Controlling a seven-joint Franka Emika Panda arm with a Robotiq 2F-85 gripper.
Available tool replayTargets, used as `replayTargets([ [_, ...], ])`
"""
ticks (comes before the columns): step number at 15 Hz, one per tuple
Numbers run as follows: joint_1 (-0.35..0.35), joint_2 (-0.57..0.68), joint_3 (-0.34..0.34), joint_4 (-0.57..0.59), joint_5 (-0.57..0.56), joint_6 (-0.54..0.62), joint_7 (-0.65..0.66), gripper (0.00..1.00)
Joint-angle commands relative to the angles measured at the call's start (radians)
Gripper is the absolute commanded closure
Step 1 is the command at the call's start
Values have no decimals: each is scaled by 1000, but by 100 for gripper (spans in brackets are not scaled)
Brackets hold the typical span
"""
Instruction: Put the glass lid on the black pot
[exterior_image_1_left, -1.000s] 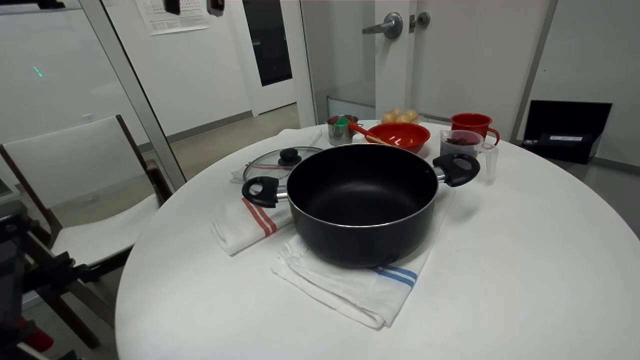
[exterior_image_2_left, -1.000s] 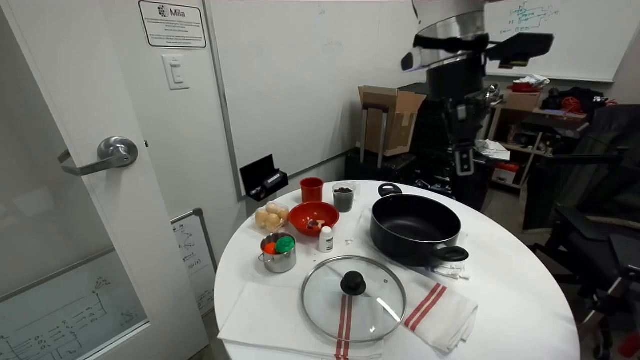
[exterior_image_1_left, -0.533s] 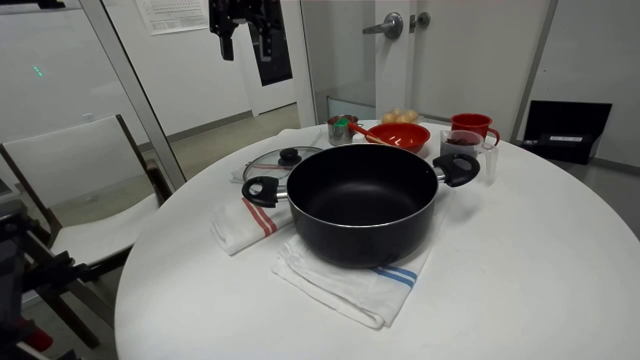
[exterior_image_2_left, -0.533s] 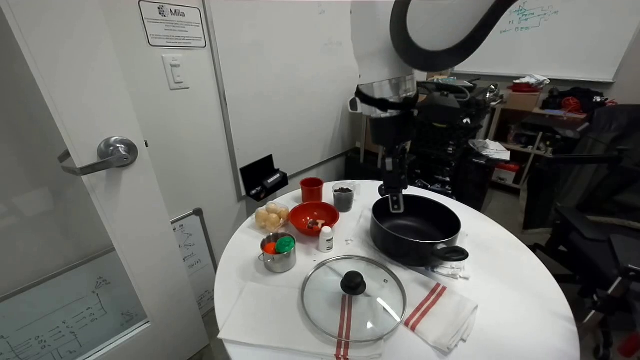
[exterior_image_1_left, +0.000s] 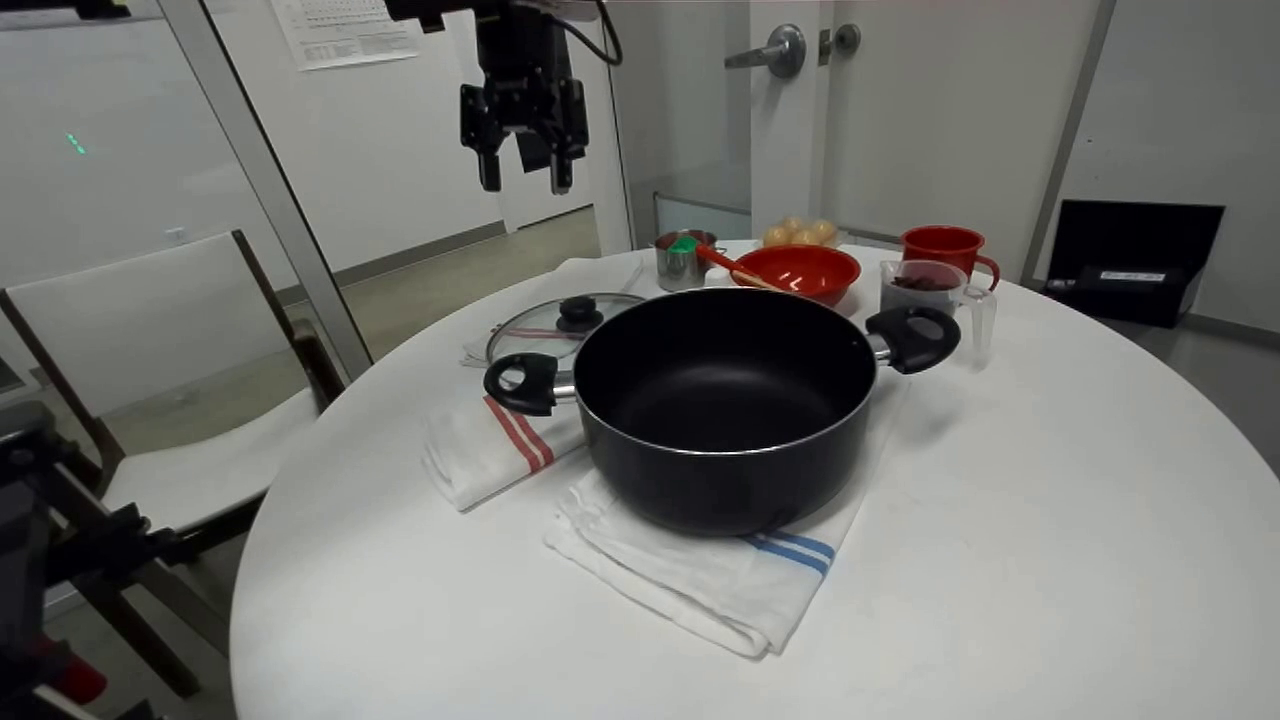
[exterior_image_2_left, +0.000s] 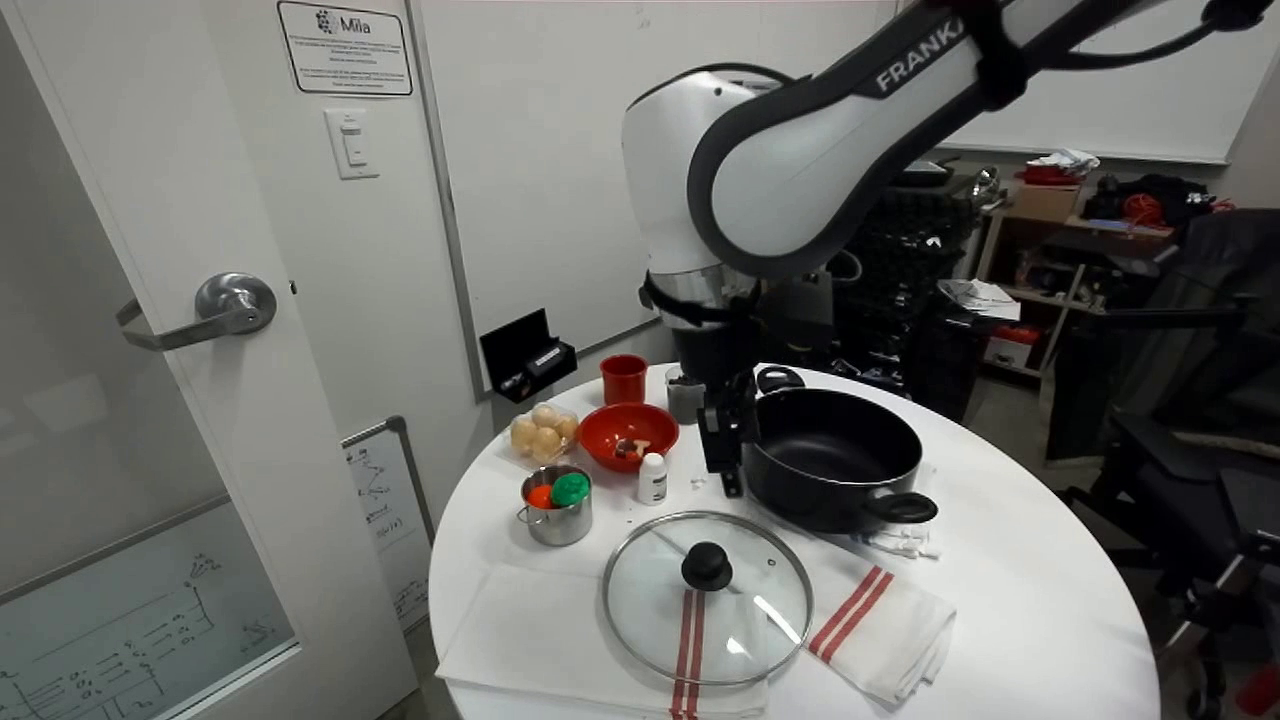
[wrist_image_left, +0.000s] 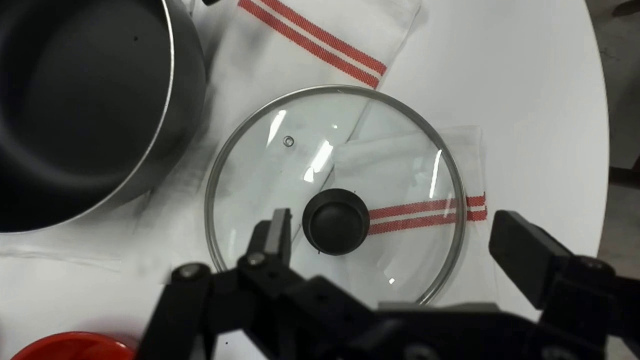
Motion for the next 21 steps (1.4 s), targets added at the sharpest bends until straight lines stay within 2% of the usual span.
replayTargets([
  [1, 5, 132, 7, 147, -12, -24, 4, 0],
  [12, 5, 388, -12, 394, -7, -17, 20, 0],
  [21, 6, 496, -16, 508, -7, -37, 9, 0],
])
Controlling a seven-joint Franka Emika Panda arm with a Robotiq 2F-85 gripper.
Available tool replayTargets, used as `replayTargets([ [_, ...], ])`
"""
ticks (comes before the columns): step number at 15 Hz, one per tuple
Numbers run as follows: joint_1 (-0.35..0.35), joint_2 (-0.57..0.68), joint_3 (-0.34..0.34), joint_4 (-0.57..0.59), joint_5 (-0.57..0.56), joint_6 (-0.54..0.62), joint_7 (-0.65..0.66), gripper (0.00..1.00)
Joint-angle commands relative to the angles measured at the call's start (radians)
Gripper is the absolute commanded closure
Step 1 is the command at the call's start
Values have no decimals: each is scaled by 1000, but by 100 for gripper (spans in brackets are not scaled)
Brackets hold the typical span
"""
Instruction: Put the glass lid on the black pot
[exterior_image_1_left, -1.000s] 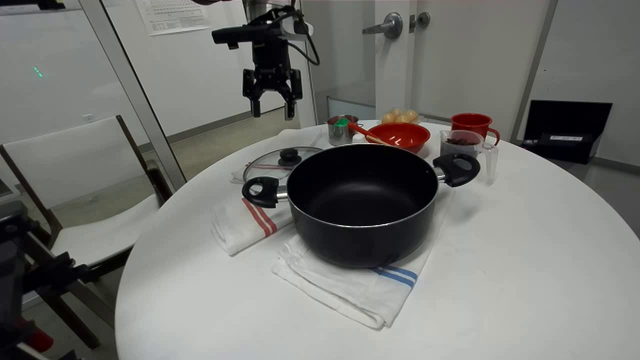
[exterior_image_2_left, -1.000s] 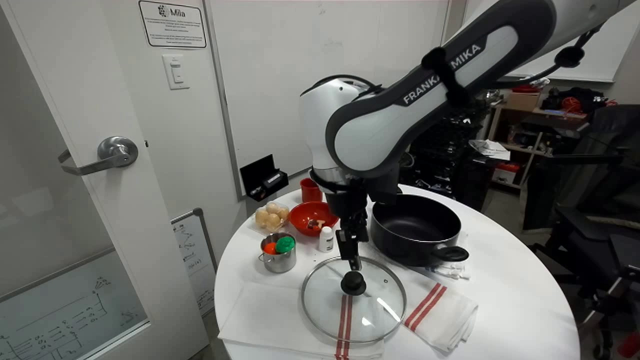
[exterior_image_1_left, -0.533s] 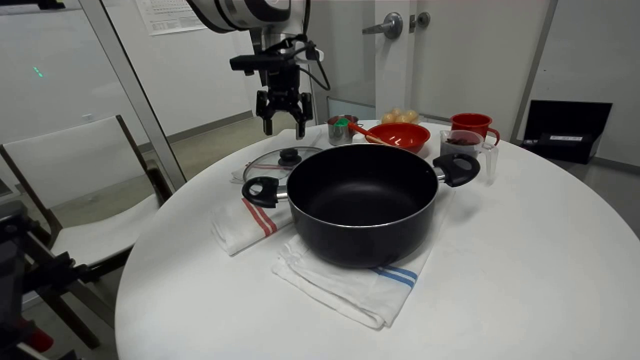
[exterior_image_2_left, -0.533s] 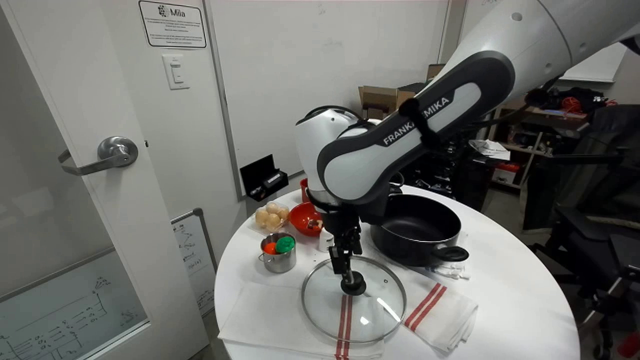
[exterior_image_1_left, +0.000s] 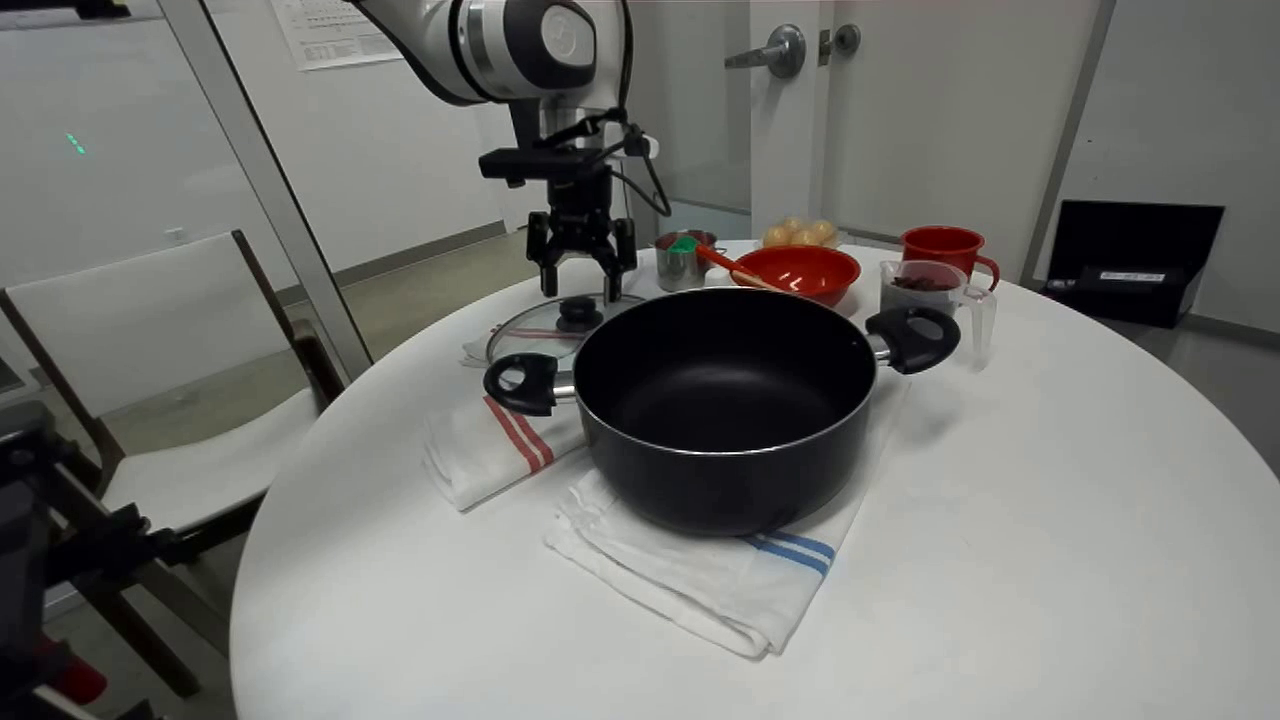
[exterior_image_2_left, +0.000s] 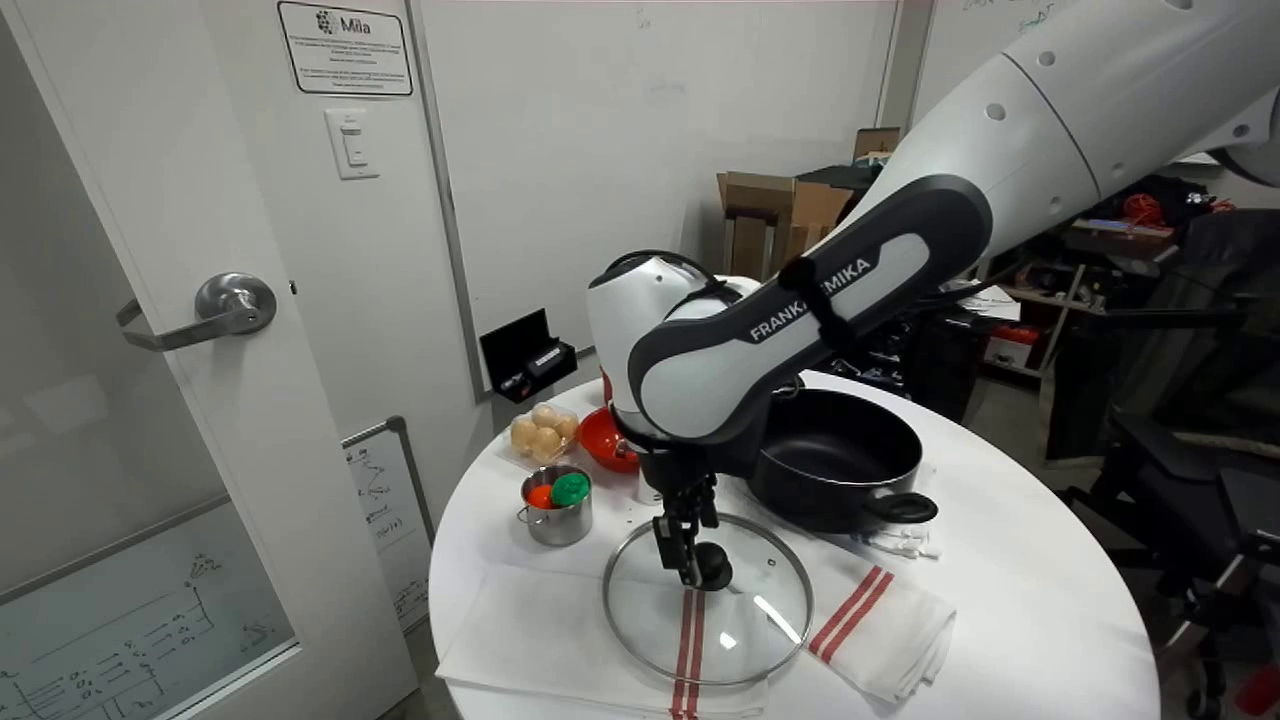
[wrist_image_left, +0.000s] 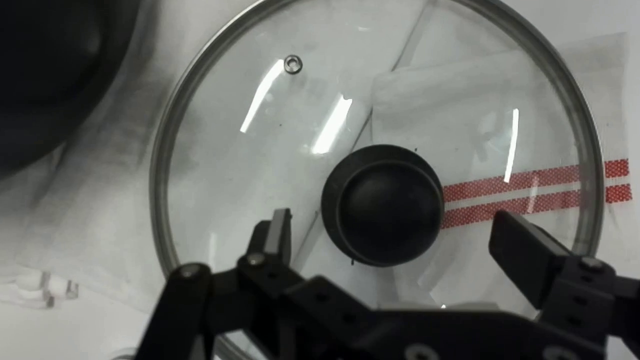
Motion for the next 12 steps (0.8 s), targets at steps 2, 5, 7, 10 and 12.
replayTargets([
  [2, 4, 64, -4, 99, -6, -38, 8, 0],
  [5, 3, 74, -4, 113, -4, -41, 7, 0],
  [7, 1, 71, -4, 107, -4, -40, 8, 0],
  [10, -3, 61, -3, 89, -1, -34, 9, 0],
  [12, -5, 57, -4, 80, -2, -32, 9, 0],
])
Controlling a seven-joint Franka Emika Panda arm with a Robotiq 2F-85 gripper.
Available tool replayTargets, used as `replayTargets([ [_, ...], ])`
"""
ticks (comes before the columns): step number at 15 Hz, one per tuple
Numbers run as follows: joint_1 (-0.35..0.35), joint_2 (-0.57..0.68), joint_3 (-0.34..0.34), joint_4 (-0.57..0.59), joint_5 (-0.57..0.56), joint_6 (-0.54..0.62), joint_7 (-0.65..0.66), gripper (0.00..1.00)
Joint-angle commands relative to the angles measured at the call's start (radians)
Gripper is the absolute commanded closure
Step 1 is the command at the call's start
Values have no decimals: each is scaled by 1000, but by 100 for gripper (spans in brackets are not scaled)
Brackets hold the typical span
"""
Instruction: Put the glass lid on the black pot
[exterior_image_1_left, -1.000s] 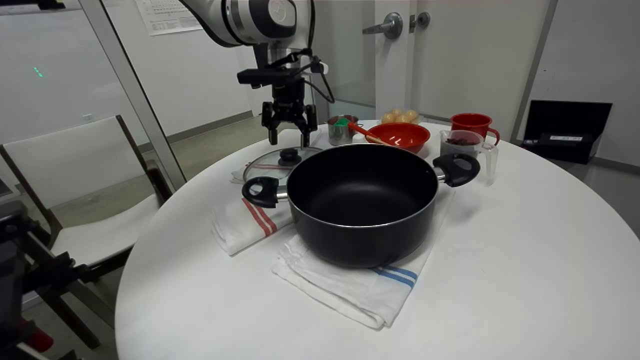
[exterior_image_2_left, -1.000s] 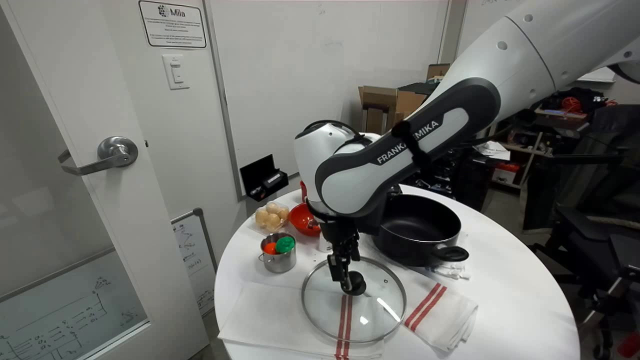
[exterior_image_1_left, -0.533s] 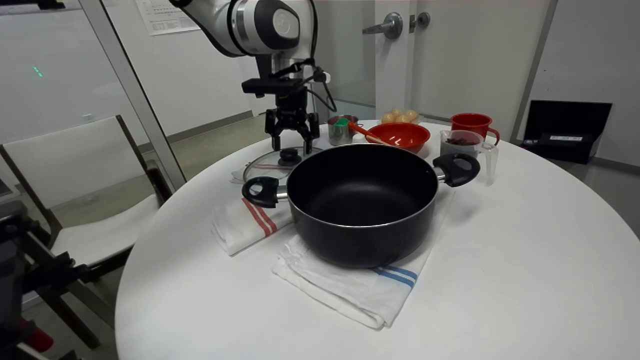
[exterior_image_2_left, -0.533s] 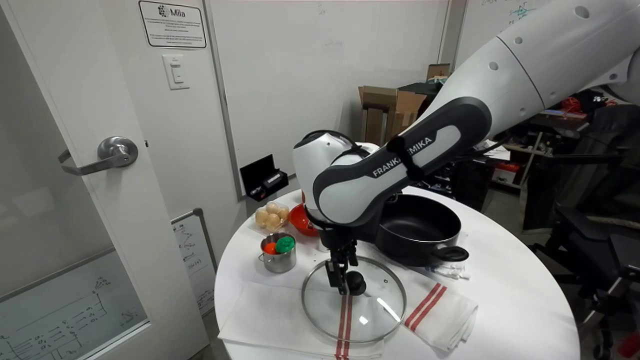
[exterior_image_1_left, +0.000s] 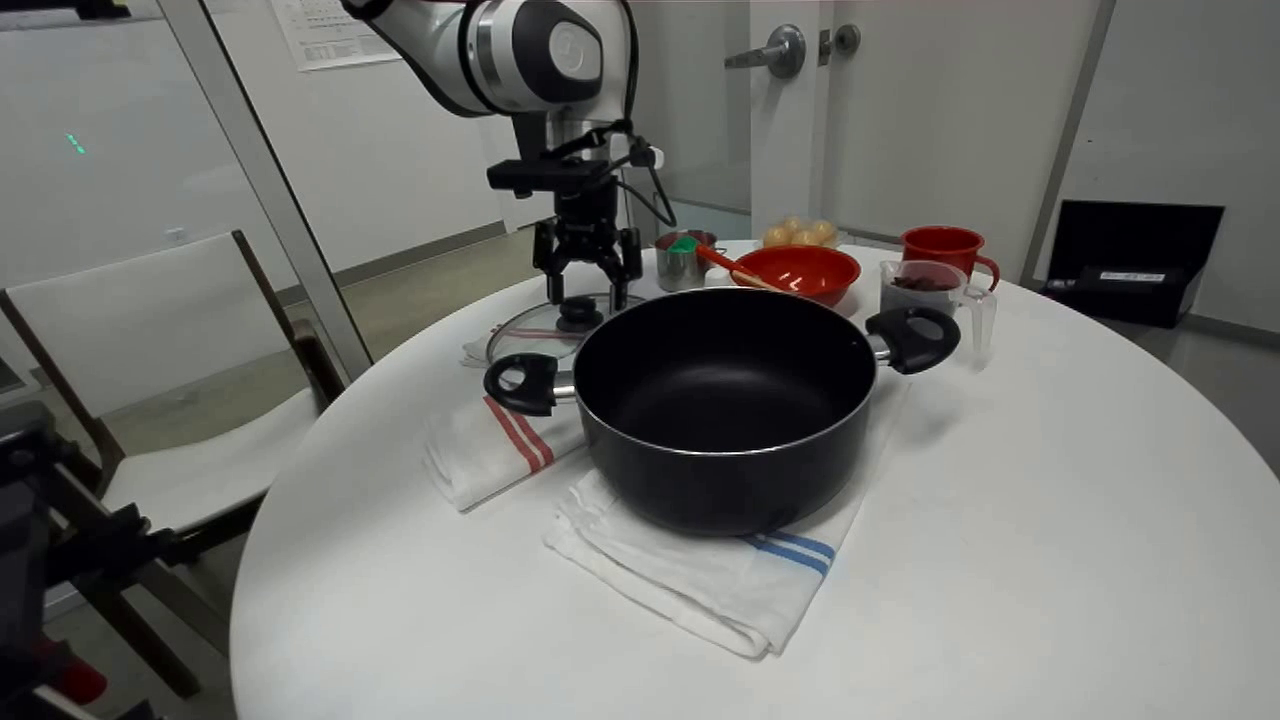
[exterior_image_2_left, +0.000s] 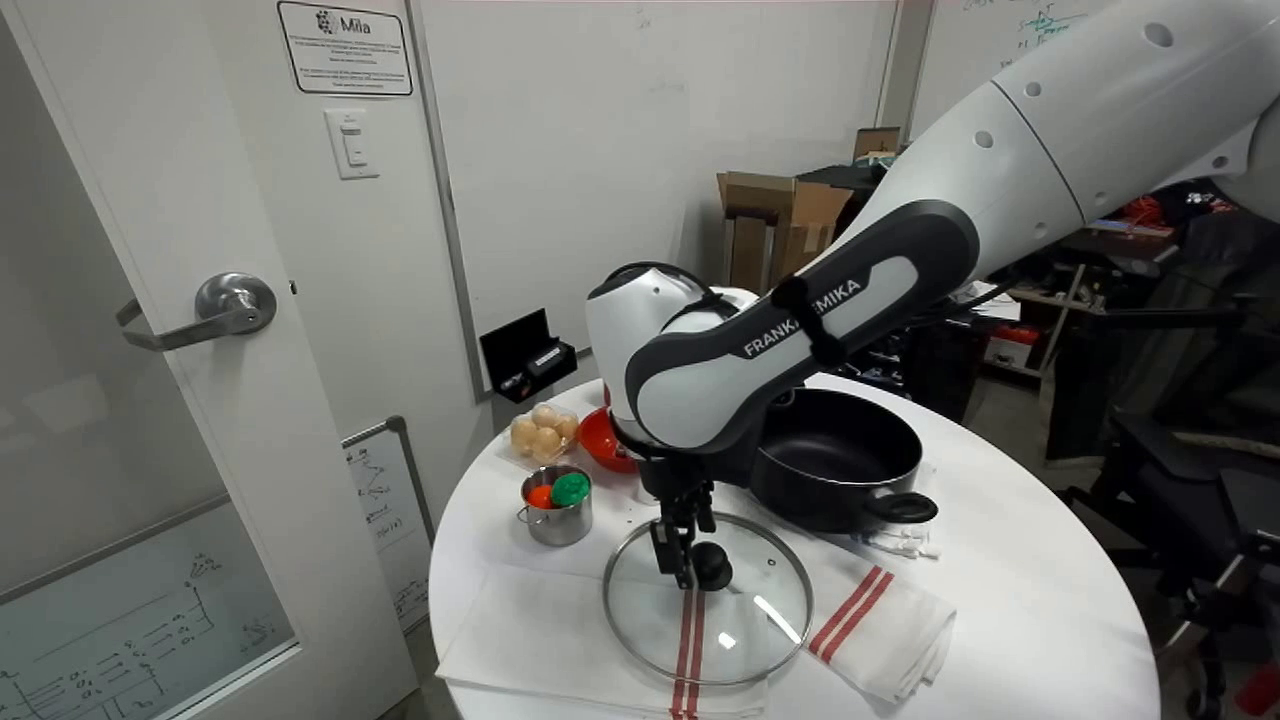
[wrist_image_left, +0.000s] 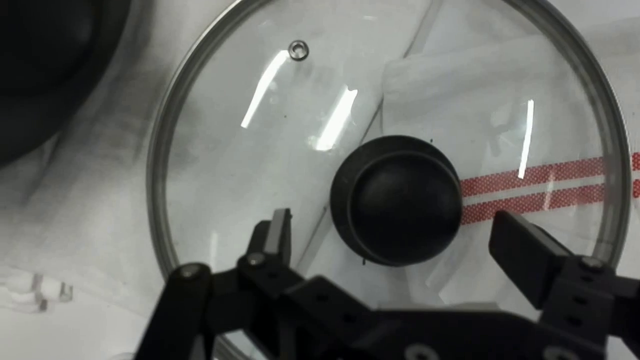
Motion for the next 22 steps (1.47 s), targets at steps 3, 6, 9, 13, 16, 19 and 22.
replayTargets([
  [3, -4, -2, -3, 1, 2, -17, 6, 0],
  [6, -6, -8, 1, -9, 3, -19, 0, 0],
  [9, -7, -15, 4, -19, 5, -20, -4, 0],
  [13, -10, -22, 5, -29, 7, -20, -6, 25],
  [16, -11, -32, 6, -44, 8, -17, -8, 40],
  [19, -12, -46, 11, -57, 12, -17, -8, 64],
  [22, -12, -57, 10, -63, 11, -16, -7, 75],
])
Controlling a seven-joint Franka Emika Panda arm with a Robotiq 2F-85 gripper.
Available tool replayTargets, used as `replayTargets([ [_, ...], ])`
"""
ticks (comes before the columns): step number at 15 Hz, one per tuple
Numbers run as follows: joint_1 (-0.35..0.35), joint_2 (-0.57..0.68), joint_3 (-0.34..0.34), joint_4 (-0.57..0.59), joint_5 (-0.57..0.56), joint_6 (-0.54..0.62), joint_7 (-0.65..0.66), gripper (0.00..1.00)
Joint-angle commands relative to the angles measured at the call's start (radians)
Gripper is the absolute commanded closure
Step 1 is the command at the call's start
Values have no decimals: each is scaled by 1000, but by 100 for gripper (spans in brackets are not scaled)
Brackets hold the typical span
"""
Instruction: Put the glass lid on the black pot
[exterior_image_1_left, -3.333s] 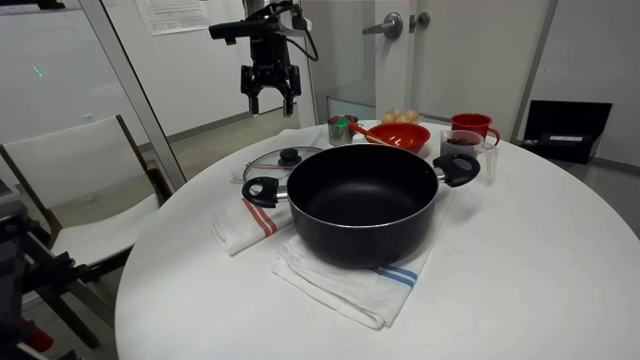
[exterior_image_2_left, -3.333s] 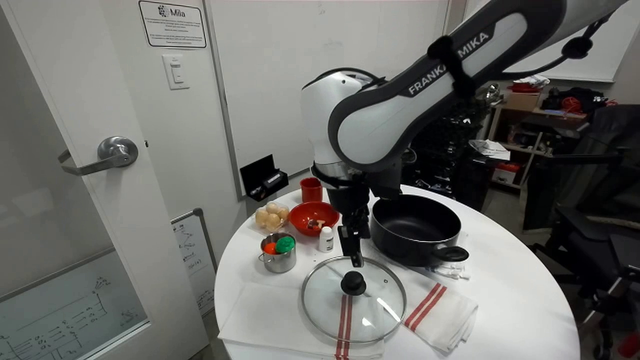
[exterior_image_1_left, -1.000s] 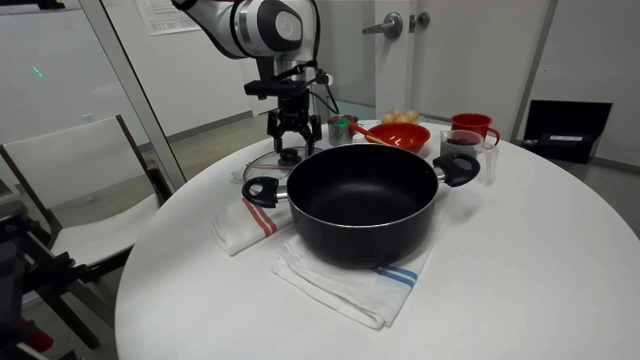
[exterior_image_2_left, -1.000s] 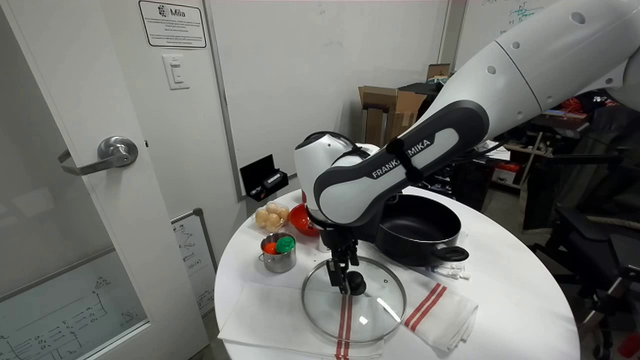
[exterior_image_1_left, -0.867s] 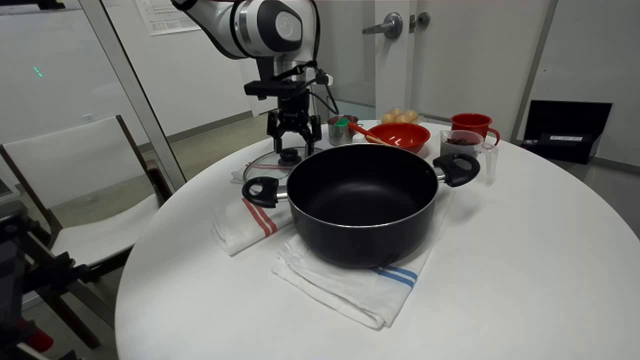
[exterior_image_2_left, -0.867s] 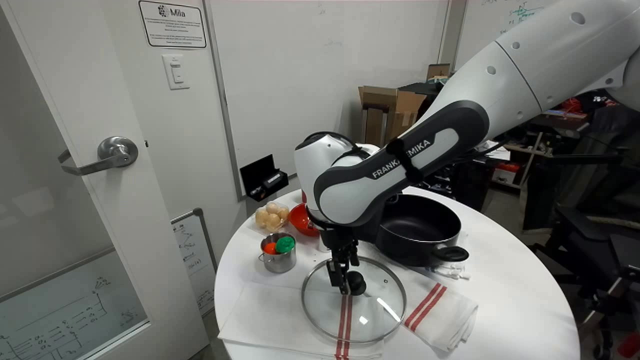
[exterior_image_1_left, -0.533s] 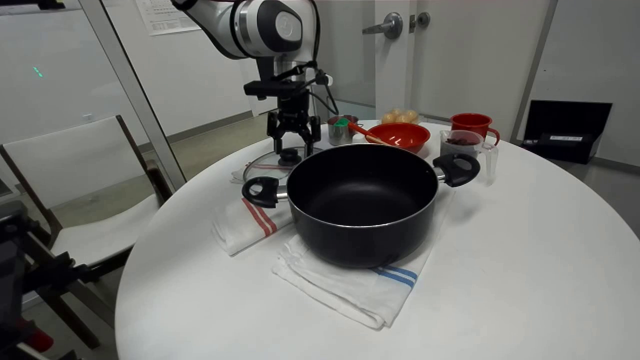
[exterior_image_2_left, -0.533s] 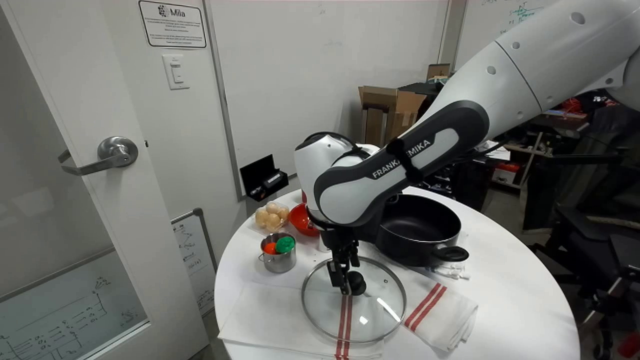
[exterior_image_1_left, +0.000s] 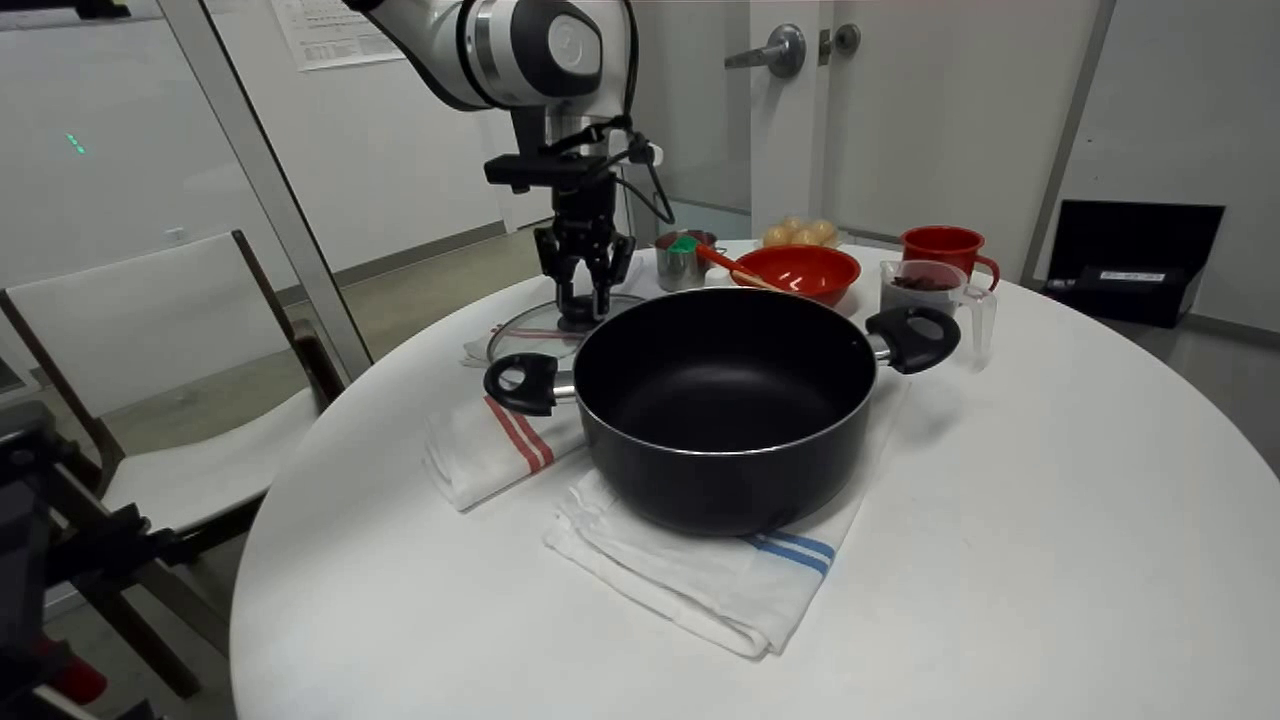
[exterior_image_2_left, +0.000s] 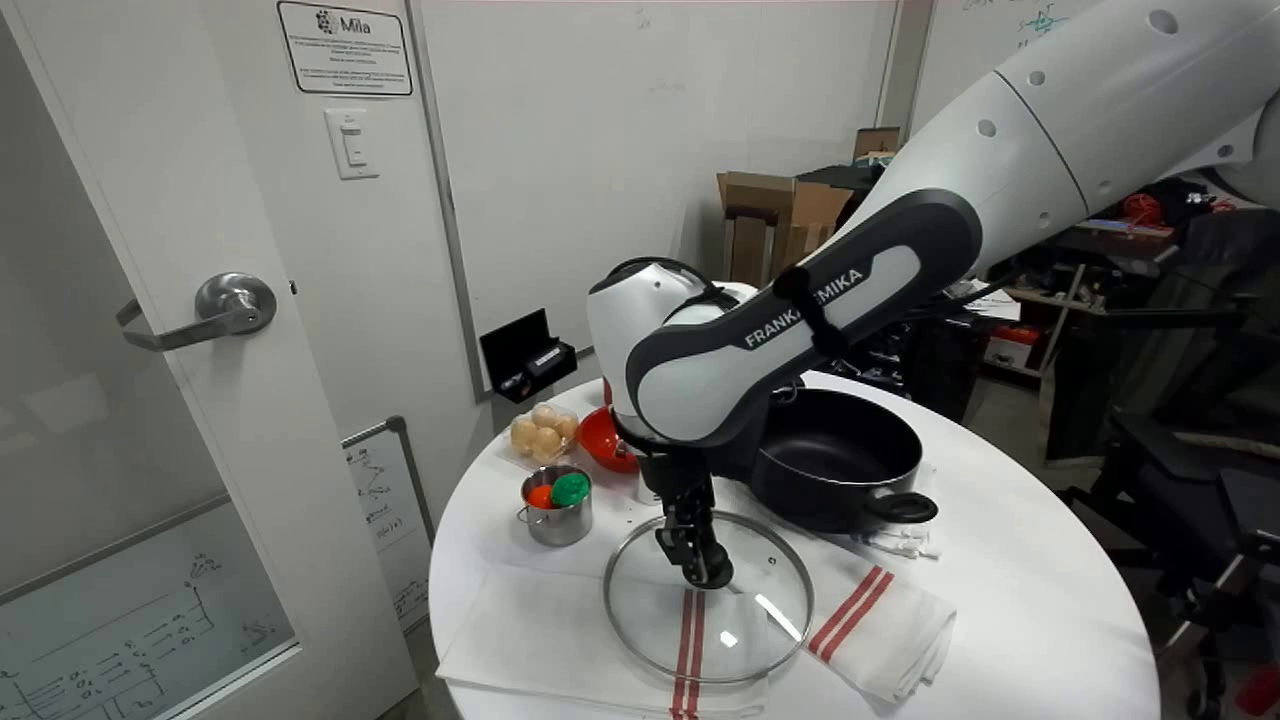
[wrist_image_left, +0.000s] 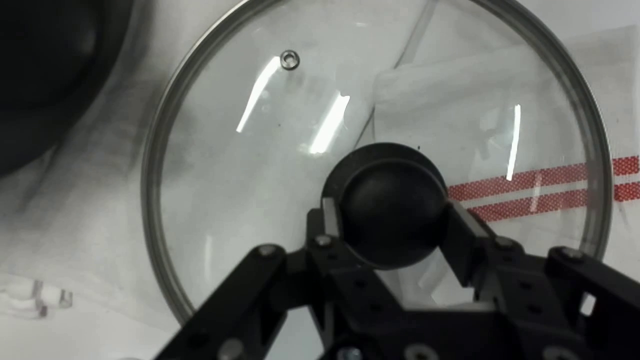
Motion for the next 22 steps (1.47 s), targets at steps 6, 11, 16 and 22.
replayTargets([
  [6, -9, -102, 6, -90, 5, 2, -5, 75],
  [11, -7, -185, 8, -143, 6, 9, -5, 75],
  [16, -13, -257, 16, -183, 10, 4, 4, 75],
  [22, -35, -349, 6, -256, 22, 13, 39, 75],
])
